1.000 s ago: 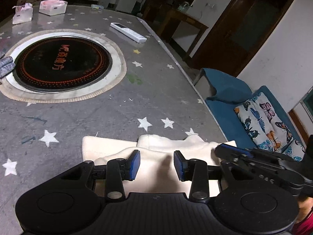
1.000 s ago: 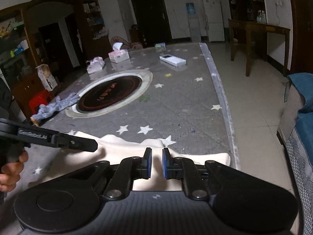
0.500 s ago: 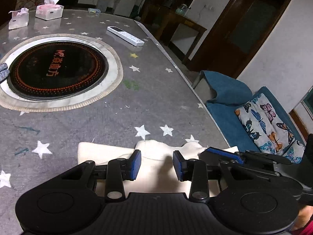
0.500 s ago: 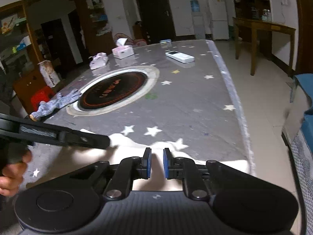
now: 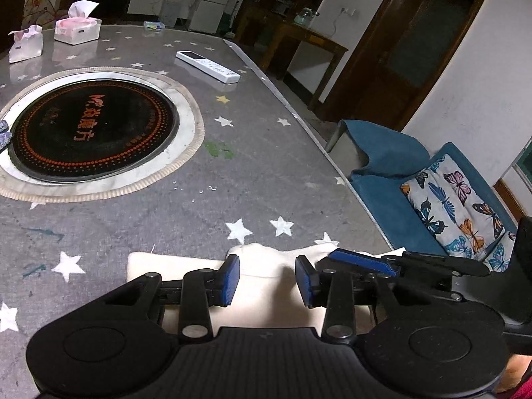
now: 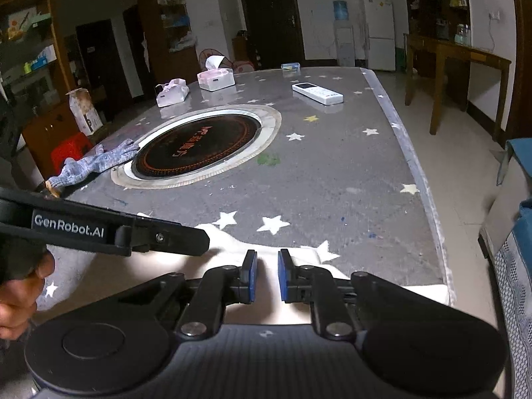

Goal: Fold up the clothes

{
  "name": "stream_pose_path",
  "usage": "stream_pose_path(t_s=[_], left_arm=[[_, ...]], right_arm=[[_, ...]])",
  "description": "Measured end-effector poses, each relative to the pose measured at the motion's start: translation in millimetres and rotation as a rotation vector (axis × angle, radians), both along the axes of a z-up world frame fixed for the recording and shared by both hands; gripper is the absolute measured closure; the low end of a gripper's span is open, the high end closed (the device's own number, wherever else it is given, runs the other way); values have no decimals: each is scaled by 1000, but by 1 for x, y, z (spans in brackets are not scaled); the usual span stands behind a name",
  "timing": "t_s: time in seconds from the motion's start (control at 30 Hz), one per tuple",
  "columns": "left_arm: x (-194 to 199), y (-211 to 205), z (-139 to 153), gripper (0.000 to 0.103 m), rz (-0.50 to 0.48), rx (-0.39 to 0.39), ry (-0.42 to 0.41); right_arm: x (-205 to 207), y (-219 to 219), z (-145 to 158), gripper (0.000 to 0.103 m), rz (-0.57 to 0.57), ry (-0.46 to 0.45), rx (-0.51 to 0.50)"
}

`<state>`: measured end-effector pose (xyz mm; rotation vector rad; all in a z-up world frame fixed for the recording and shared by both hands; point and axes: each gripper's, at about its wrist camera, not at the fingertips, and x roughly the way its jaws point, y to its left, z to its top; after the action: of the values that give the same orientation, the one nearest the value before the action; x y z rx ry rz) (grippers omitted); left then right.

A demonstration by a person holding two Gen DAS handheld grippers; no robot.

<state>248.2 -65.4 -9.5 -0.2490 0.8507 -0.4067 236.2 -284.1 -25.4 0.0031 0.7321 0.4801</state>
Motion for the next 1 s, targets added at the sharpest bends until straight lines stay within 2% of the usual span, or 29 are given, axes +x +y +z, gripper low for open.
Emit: stream_pose_path(t_s=[0.1, 0.3, 0.6, 0.77, 0.93, 1.0], left_arm=[[-4, -1, 3, 61, 2, 11, -4], [-25, -1, 10, 60, -6, 50, -23], [-90, 9, 21, 60, -57, 45, -81], [-119, 8, 15, 61, -96, 89, -113], [-125, 8, -3, 63, -92, 123, -94], [-125, 7, -2, 62, -90, 127, -97]], right_arm=[[-4, -1, 5, 90, -4, -1, 8], [-25, -3, 13, 81, 0, 3, 11], [-87, -8, 23, 74, 72, 6, 13], [-117, -2, 24, 74, 112, -36, -41], [-127, 6, 9, 73, 113, -49, -110], [-131, 6, 9, 73, 106, -59, -113]])
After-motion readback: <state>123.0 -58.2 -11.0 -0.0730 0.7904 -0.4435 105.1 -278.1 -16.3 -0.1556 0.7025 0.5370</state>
